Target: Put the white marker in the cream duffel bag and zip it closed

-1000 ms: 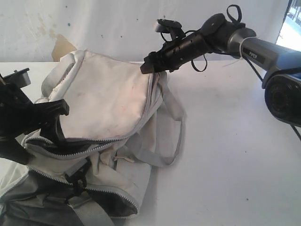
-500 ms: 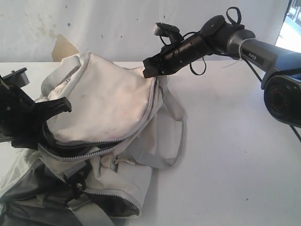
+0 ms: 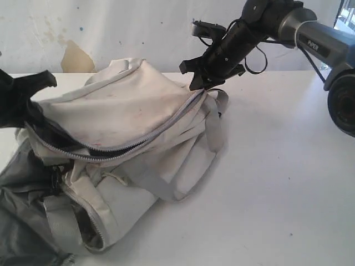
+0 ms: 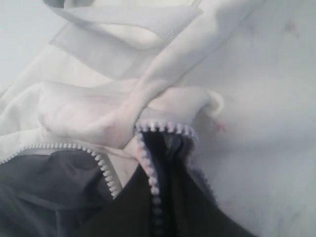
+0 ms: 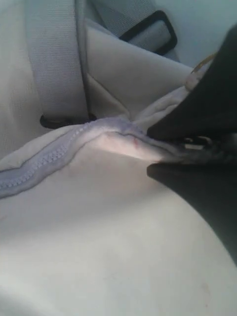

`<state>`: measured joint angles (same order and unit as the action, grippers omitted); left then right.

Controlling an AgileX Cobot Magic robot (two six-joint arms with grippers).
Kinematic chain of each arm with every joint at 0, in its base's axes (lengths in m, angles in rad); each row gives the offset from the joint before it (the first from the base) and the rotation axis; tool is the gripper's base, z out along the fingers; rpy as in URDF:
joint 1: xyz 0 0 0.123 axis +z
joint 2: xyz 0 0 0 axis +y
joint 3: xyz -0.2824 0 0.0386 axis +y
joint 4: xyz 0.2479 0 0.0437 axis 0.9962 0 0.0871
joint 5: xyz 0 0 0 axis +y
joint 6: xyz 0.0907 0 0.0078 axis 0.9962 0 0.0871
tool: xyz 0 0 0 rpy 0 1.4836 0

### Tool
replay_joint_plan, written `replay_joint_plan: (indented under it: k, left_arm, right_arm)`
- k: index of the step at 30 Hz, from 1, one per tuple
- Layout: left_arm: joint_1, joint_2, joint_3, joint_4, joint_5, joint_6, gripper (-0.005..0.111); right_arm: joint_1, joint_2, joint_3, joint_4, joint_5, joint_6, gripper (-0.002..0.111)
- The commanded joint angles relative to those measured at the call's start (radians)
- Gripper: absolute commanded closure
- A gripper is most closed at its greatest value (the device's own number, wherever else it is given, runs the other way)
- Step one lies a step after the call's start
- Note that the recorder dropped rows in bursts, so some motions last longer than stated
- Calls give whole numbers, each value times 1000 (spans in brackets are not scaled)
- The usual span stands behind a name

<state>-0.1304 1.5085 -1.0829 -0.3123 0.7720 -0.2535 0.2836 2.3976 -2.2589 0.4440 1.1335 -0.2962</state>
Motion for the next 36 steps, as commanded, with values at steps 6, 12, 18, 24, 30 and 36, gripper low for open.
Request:
replay_joint_plan:
  k: [6,12,18,24,30,36]
  left_arm:
    - [29,159,-168,-154,-24,260,107]
    - [32,264,-304,-102,128,346,107]
    - [48,342,-411,-94,223,465,107]
    - [48,370,-466,-144,278,575,107]
    - [48,370,-466,-135,274,590,107]
    - [48,370,-466,-133,264,598,107]
  right_arm:
    - [-16,-151,157,-149,43,126,108]
    - [-20,-281,344,-202,-12,274,108]
    - [-20,-453,577,-286,-142,428,108]
    - [-20,-586,753,-403,-239,540,108]
    - [-16,-672,890,-358,-289,544,108]
    - [-16,-686,967,-353,-346,546,108]
